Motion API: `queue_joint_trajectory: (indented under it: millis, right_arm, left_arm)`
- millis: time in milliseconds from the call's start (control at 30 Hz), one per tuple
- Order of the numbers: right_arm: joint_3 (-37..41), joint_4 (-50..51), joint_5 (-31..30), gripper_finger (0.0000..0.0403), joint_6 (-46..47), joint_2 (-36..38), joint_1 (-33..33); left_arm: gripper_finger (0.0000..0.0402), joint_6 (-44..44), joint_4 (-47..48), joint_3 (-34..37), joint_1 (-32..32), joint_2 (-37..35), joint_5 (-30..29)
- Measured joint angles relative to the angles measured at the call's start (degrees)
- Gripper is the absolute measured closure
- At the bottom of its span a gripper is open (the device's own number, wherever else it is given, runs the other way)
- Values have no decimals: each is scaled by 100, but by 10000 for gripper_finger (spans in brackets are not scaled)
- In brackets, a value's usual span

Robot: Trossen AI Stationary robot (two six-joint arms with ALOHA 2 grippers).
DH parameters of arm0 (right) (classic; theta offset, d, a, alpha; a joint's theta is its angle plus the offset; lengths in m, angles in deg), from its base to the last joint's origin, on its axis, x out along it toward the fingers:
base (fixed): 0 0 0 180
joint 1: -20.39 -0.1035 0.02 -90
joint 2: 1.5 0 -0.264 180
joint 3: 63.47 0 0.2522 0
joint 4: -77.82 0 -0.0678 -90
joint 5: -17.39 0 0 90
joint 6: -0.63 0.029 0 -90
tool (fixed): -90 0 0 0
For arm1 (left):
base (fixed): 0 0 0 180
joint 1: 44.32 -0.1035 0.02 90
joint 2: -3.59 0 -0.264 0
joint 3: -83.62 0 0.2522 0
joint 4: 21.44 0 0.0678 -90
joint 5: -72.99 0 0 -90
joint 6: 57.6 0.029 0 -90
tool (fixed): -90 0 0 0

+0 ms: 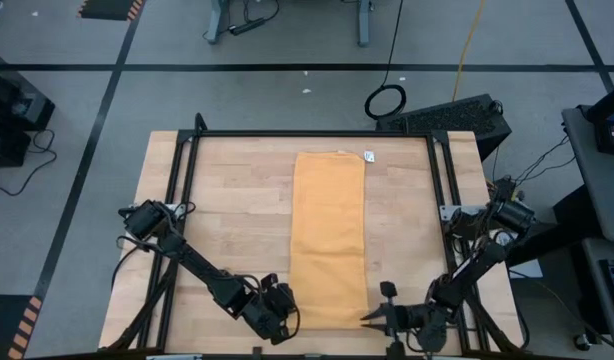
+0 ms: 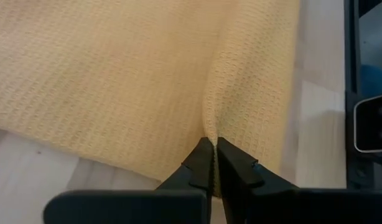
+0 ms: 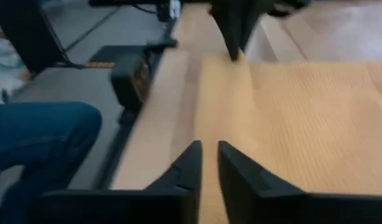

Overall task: Roll towel
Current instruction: Roll the yellow towel

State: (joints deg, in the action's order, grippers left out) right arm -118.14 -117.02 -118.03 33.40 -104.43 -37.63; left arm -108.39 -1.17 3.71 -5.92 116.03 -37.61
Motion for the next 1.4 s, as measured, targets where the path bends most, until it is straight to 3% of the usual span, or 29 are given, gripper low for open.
queue_joint_trajectory:
  millis: [133,300,467,633,800,1033,1400]
  right_arm:
    - [2,18,11,397,305,-415,143]
    - [4,11,-38,384,754,-697,339]
    - [4,16,226,396,1003,-821,409]
    - [2,20,222,400,1051,-853,406]
    - [2,47,222,399,1178,-853,404]
    - [2,68,220,399,1216,-853,404]
    - [2,74,220,399,1263,-853,404]
  left_arm:
    - [363,-136,2,0,0,0,83]
    - [296,-141,9,0,26,0,98]
    - [224,138,63,7,28,-127,105]
    - [185,619,395,4,115,-570,86]
    - [182,1652,-149,3,396,-659,-698]
    - [176,2318,-1094,1,749,110,-1304]
    - [78,2788,-1390,-2,1072,795,-2158]
